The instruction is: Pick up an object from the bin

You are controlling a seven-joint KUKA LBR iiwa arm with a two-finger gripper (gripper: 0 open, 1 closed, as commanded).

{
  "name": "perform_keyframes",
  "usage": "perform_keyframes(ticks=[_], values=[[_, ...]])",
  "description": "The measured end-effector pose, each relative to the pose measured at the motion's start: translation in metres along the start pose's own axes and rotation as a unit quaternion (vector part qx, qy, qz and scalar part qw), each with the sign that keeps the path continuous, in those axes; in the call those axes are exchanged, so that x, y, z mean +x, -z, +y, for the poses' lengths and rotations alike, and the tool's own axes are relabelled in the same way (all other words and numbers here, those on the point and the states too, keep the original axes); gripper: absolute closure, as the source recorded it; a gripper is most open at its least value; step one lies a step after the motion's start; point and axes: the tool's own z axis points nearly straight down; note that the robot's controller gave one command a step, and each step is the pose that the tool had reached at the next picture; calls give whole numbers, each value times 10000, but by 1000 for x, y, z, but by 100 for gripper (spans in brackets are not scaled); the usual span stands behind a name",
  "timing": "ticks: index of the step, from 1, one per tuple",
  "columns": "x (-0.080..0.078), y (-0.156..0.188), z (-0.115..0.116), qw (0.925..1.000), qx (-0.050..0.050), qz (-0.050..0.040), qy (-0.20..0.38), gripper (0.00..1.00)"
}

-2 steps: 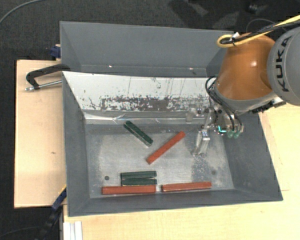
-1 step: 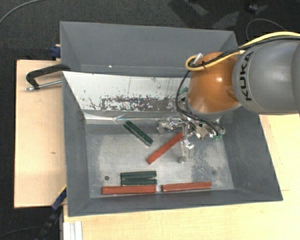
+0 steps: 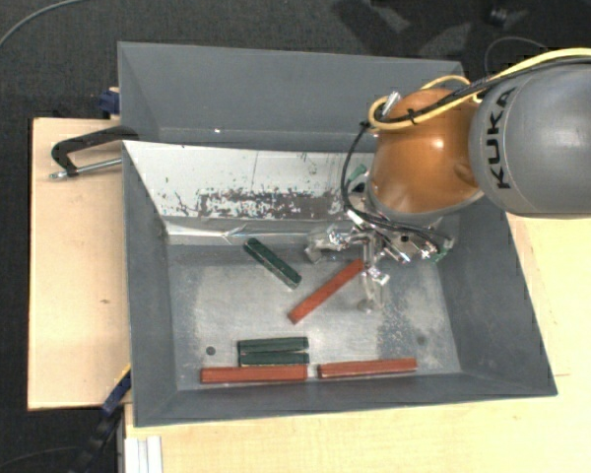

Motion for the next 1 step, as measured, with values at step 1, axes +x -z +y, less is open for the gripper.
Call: perform_keyframes(ticks=[1], values=[[9,0,-7,9937,-5,8,1125,0]])
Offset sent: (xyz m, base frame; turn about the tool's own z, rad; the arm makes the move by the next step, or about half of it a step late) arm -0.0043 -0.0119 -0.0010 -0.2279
